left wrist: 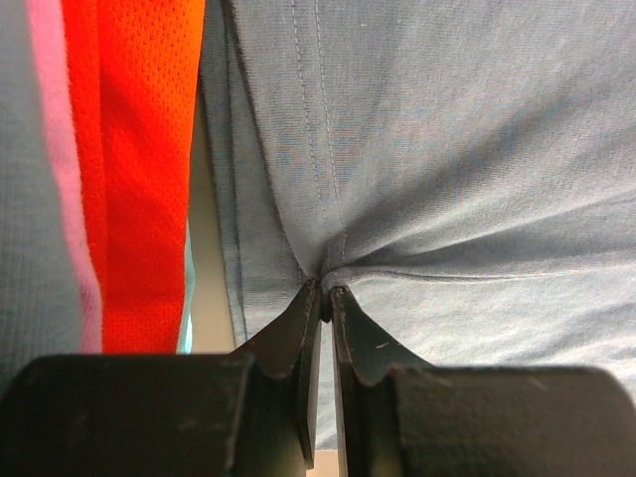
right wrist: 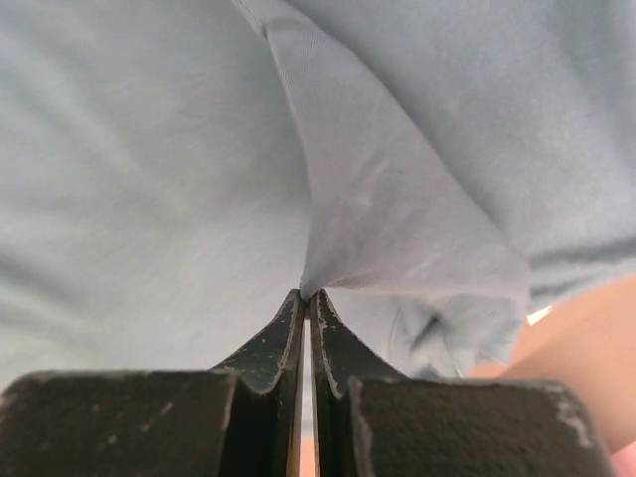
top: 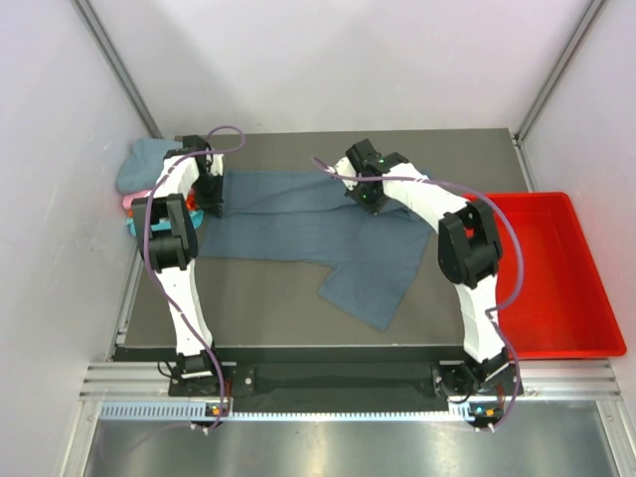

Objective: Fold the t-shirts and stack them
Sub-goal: Fold the tshirt

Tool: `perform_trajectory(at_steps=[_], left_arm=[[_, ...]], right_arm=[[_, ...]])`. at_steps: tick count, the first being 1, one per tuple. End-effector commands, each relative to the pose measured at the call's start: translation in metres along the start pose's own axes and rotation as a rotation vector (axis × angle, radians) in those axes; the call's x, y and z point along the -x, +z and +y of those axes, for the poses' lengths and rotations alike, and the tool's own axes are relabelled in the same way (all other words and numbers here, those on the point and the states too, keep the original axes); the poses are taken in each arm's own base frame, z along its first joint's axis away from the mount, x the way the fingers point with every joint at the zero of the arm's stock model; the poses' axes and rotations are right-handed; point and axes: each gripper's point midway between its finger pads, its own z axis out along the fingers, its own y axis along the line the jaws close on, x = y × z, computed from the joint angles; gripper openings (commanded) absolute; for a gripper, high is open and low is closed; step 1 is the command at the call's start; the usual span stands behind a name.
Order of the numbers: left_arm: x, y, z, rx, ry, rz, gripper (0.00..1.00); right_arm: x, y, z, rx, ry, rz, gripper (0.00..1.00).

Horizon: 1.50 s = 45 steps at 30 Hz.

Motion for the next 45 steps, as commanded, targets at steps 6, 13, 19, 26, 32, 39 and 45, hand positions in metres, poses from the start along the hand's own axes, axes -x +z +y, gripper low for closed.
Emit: perform_trajectory(at_steps=[6, 13, 19, 26, 32, 39, 45], left_arm=[[0.005, -0.019, 0.001, -0.005, -0.022, -0.033, 0.12], [0.008, -0.022, 0.001, -0.004, -0.019, -0.043, 0.12], [0.008, -0.023, 0.001, -0.004, -0.014, -0.043, 0.12], [0.005, -0.024, 0.002, 0.001, -0.009, -0.035, 0.13], [0.004, -0.021, 0.003, 0.008, -0.01, -0.028, 0.13], [0.005, -0.02, 0.002, 0.033, 0.015, -0.024, 0.13], [0.004, -0.019, -0.001, 0.051, 0.037, -0.019, 0.13]], right_arm=[[0.011, -0.059, 0.07, 0.128, -0.077, -0.08, 0.0], [0.008, -0.057, 0.088, 0.17, -0.093, -0.064, 0.28], [0.008, -0.065, 0.042, 0.048, 0.0, -0.092, 0.37], [-0.041, -0.085, -0.03, 0.137, 0.311, -0.128, 0.34], [-0.07, -0.087, -0.013, 0.417, 0.442, -0.131, 0.27], [-0.089, -0.077, 0.009, 0.573, 0.51, -0.091, 0.22], [-0.097, -0.056, -0.008, 0.534, 0.551, -0.058, 0.23]])
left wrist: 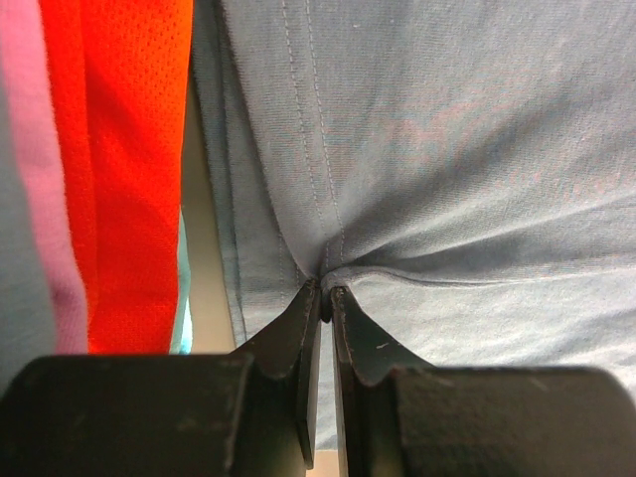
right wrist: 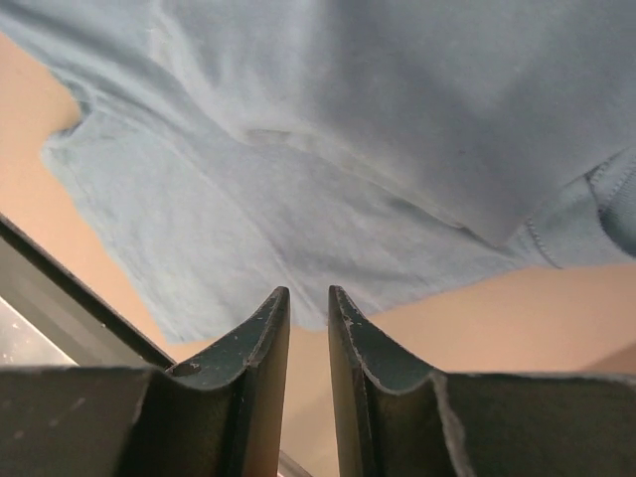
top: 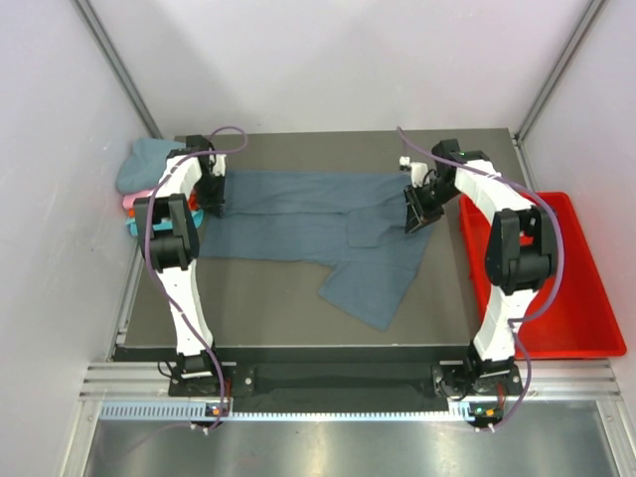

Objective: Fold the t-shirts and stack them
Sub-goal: Fold the tshirt

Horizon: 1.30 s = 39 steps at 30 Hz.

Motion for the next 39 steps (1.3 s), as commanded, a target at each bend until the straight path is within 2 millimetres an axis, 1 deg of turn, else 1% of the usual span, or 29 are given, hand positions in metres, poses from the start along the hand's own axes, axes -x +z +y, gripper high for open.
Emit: perform_trajectory(at_steps=[1, 4, 6, 11, 15, 22, 23, 24, 29, 32, 33, 36, 38, 39], left_arm=[[0.004, -0.019, 0.0, 0.03, 0.023, -0.023, 0.13], [0.003, -0.018, 0.0, 0.039, 0.031, -0.019, 0.13], [0.003, -0.017, -0.001, 0.043, 0.034, -0.017, 0.12], [0.001, -0.014, 0.002, 0.057, 0.038, -0.008, 0.13], [-0.001, -0.014, 0.004, 0.066, 0.046, -0.002, 0.12], [0.0, -0.013, 0.003, 0.068, 0.053, -0.003, 0.12], [0.0, -0.012, 0.003, 0.067, 0.056, -0.001, 0.12], [0.0, -0.013, 0.008, 0.097, 0.055, 0.0, 0.12], [-0.001, -0.009, 0.009, 0.106, 0.059, 0.006, 0.12], [0.001, -0.01, 0.007, 0.112, 0.071, 0.003, 0.12], [0.002, -0.01, 0.007, 0.113, 0.074, 0.003, 0.12], [0.003, -0.01, 0.006, 0.12, 0.08, -0.001, 0.12], [0.003, -0.009, 0.005, 0.118, 0.081, 0.0, 0.12], [0.004, -0.009, 0.006, 0.12, 0.08, -0.002, 0.12]], right_arm=[[0.006, 0.004, -0.014, -0.005, 0.03, -0.004, 0.23], [0.006, 0.011, -0.032, -0.052, 0.051, 0.02, 0.24], [0.007, 0.017, -0.04, -0.062, 0.057, 0.028, 0.25], [0.016, 0.022, -0.055, -0.11, 0.058, 0.022, 0.28], [0.021, 0.027, -0.066, -0.133, 0.065, 0.022, 0.28], [0.021, 0.036, -0.074, -0.139, 0.076, 0.047, 0.28], [0.02, 0.036, -0.075, -0.144, 0.077, 0.051, 0.29], [0.017, 0.038, -0.076, -0.142, 0.075, 0.064, 0.28], [0.009, 0.043, -0.076, -0.131, 0.083, 0.09, 0.28], [0.007, 0.044, -0.076, -0.129, 0.085, 0.093, 0.22], [0.008, 0.044, -0.076, -0.129, 0.085, 0.092, 0.14], [0.01, 0.04, -0.075, -0.132, 0.082, 0.084, 0.04], [0.014, 0.032, -0.073, -0.142, 0.072, 0.065, 0.0], [0.013, 0.029, -0.072, -0.147, 0.072, 0.064, 0.0]])
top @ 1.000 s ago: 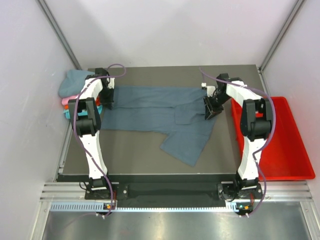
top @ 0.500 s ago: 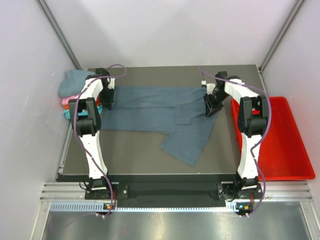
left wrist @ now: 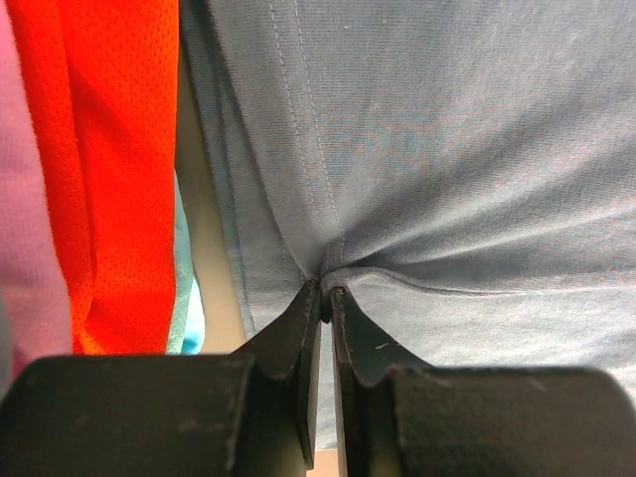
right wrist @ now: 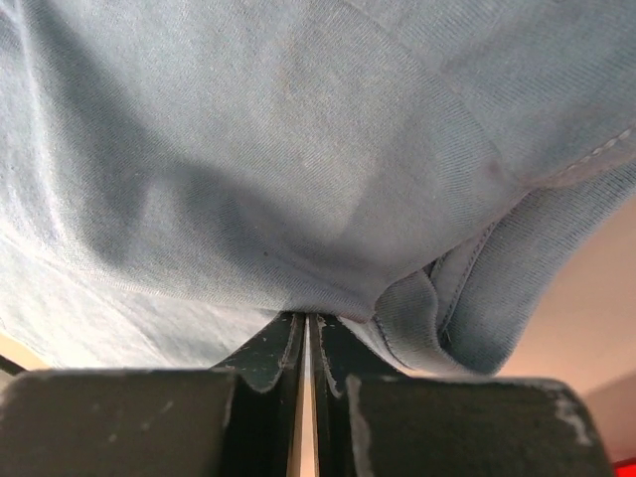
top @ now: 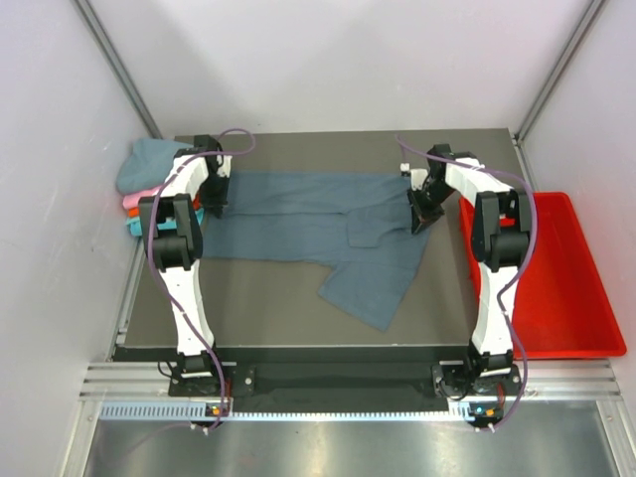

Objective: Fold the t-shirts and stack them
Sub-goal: Fold the tshirt

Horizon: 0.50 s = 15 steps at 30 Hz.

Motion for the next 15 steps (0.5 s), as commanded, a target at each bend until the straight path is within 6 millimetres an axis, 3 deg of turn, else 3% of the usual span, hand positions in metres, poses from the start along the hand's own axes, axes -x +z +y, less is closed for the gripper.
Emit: perform_trajectory(at_steps=[1, 5, 8, 15], left_arm=[[0.005, -0.01, 0.005, 0.028, 0.013, -0.017, 0.12], [0.007, -0.013, 0.005, 0.029, 0.013, -0.026, 0.12], [0.008, -0.014, 0.005, 0.024, 0.011, -0.032, 0.12], [0.011, -0.016, 0.003, 0.014, 0.006, -0.042, 0.12]], right_arm=[[0.008, -0.024, 0.0, -0.025, -0.016, -0.046, 0.0], [0.007, -0.055, 0.009, -0.038, -0.028, -0.097, 0.0], [-0.006, -0.063, 0.019, -0.016, -0.02, -0.084, 0.0], [-0.038, -0.054, 0.037, 0.048, 0.006, -0.026, 0.0]])
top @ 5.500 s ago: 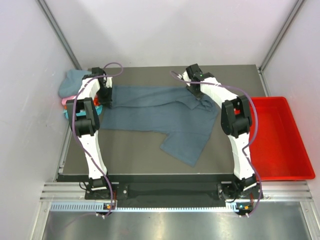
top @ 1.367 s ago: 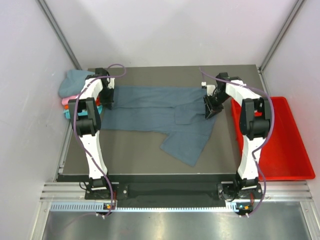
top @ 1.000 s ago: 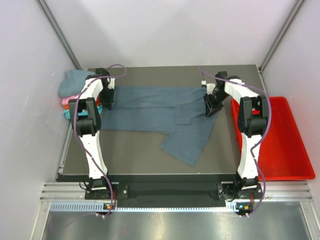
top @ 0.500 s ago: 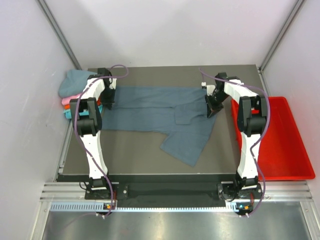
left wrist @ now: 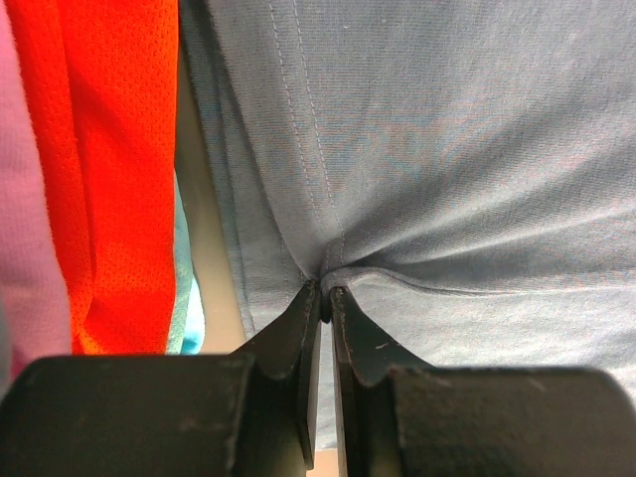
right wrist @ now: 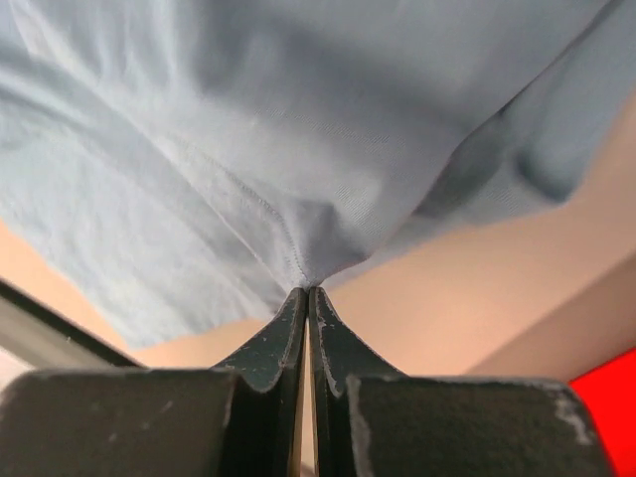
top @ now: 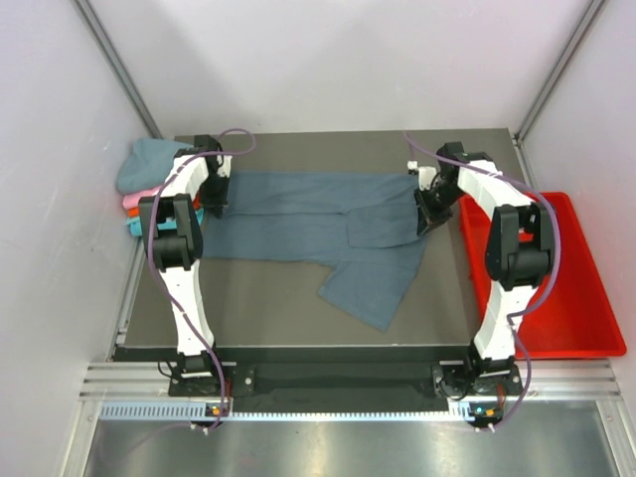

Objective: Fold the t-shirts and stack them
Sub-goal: Fold the tshirt

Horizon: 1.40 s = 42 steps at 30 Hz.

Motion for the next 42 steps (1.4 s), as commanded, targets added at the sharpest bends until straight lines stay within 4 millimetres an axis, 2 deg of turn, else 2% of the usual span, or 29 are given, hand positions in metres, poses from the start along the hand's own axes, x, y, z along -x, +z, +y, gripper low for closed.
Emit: perform_trajectory(at_steps=[1, 5, 9, 10, 11, 14, 16, 17, 18, 20, 21, 26, 32, 34, 37, 42], left_arm=[[0.011, -0.017, 0.004, 0.013, 0.003, -0.046, 0.12], [0.012, -0.019, 0.005, 0.015, 0.005, -0.048, 0.12], [0.013, -0.021, 0.004, 0.017, 0.003, -0.056, 0.12], [0.013, -0.022, 0.005, 0.019, 0.001, -0.056, 0.12], [0.012, -0.022, 0.006, 0.025, 0.004, -0.055, 0.12], [0.013, -0.028, 0.007, 0.03, 0.008, -0.063, 0.13], [0.015, -0.038, 0.004, 0.01, 0.015, -0.077, 0.24], [0.017, -0.043, 0.003, -0.001, 0.022, -0.085, 0.29], [0.019, -0.049, 0.002, -0.005, 0.032, -0.096, 0.36], [0.023, -0.064, -0.001, -0.032, 0.042, -0.13, 0.4], [0.026, -0.072, 0.0, -0.03, 0.042, -0.149, 0.46], [0.047, -0.085, 0.012, -0.023, 0.03, -0.216, 0.52], [0.068, -0.074, 0.024, 0.017, 0.018, -0.251, 0.54], [0.073, -0.068, 0.027, 0.022, -0.002, -0.264, 0.55], [0.073, -0.057, 0.034, 0.048, -0.021, -0.252, 0.55], [0.069, -0.043, 0.036, 0.034, -0.026, -0.228, 0.55]], right_arm=[[-0.018, -0.007, 0.016, 0.051, 0.014, 0.028, 0.0], [-0.028, -0.006, 0.022, 0.069, 0.017, 0.047, 0.0], [-0.026, -0.006, 0.023, 0.071, 0.019, 0.047, 0.03], [-0.025, -0.007, 0.022, 0.063, 0.017, 0.046, 0.08], [-0.021, -0.01, 0.021, 0.055, 0.013, 0.034, 0.24], [-0.005, -0.021, 0.016, 0.027, -0.003, -0.013, 0.46], [0.004, -0.029, 0.012, 0.004, -0.01, -0.042, 0.53], [0.014, -0.036, 0.011, -0.009, -0.02, -0.073, 0.55], [0.02, -0.039, 0.008, -0.022, -0.024, -0.091, 0.56], [0.038, -0.045, -0.004, -0.065, -0.018, -0.138, 0.56], [0.044, -0.045, -0.008, -0.076, -0.017, -0.152, 0.56], [0.089, -0.031, -0.041, -0.139, -0.02, -0.206, 0.56], [0.128, -0.01, -0.078, -0.215, -0.015, -0.25, 0.56], [0.135, -0.006, -0.089, -0.238, -0.005, -0.261, 0.56], [0.147, 0.008, -0.106, -0.262, 0.005, -0.272, 0.56], [0.158, 0.008, -0.123, -0.299, 0.02, -0.302, 0.56]])
